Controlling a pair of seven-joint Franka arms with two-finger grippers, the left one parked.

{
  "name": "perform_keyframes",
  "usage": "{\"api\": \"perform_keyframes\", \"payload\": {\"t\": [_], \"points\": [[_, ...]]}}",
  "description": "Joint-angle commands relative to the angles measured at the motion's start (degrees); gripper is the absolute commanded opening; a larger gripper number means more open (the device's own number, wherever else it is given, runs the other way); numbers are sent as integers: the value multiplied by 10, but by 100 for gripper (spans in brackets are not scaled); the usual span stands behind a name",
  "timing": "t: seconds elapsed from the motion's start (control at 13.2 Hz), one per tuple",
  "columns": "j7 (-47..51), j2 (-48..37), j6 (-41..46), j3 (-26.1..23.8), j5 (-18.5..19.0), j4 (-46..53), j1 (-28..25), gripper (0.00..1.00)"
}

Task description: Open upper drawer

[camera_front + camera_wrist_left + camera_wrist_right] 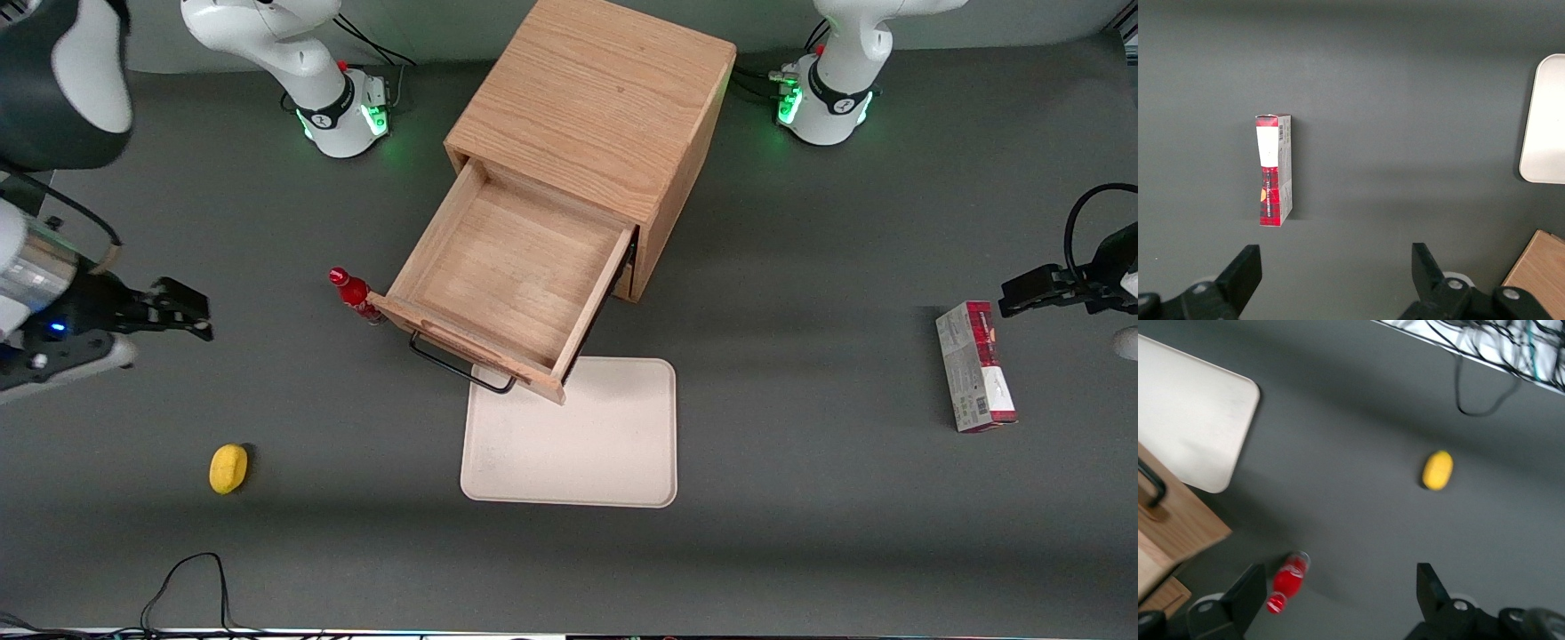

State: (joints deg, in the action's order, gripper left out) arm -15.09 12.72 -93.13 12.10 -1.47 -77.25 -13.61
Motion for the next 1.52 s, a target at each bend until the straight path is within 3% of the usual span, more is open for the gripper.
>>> {"api": "perform_keyframes", "payload": {"t": [0.0,0.38,1.44], "points": [[23,-96,-60,-49,20,-134,60,100],[17,-111,-67,-50,19,-169,97,100],[52,-104,-40,-45,39,-162,95,100]]}}
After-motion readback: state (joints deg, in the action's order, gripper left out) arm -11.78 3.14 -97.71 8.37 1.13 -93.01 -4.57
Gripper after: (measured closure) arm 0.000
